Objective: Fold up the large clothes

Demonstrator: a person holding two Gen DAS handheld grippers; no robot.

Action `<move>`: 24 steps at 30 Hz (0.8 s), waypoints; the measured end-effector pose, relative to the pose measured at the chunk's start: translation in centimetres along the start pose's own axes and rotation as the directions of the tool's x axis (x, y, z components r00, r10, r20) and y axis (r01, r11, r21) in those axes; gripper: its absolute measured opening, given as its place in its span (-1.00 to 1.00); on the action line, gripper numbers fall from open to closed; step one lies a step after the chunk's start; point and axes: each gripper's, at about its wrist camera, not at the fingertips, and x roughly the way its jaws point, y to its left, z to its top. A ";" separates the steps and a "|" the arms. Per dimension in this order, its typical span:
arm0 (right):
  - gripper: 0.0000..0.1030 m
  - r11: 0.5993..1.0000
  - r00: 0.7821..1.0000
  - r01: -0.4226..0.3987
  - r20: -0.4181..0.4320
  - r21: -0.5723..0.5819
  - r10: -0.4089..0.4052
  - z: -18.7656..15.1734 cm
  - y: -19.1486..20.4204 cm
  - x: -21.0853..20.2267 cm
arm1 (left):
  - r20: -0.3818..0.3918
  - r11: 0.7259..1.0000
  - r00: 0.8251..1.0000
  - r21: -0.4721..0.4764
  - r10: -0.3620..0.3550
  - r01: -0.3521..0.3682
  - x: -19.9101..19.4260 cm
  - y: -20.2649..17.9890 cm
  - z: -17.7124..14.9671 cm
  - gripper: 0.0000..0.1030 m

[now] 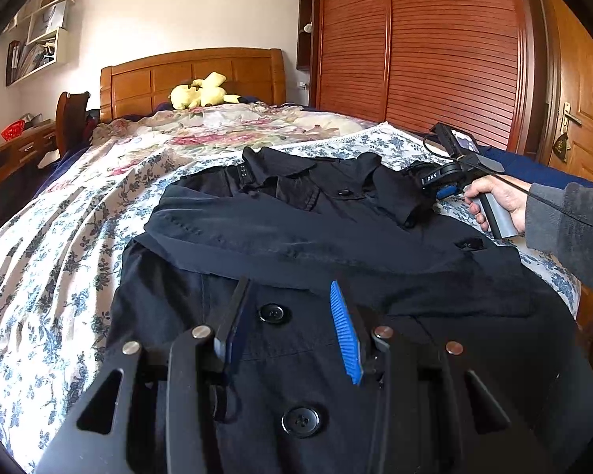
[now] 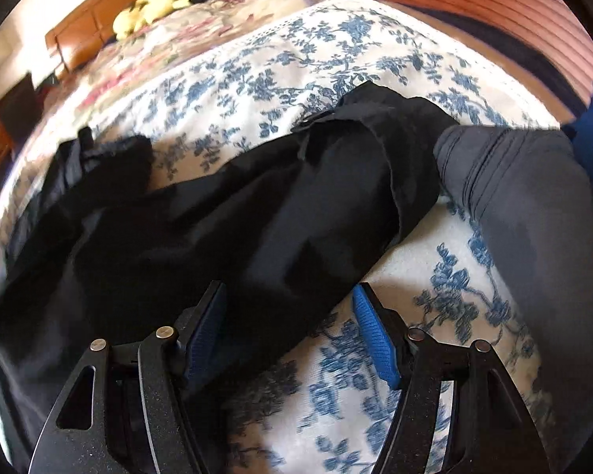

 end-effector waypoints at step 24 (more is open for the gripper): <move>-0.99 0.893 0.855 -0.219 0.364 -0.393 0.369 -2.6 9.4 -20.8 | -0.007 1.000 1.000 -0.013 0.019 -0.020 0.0 0.4 -0.2 -0.26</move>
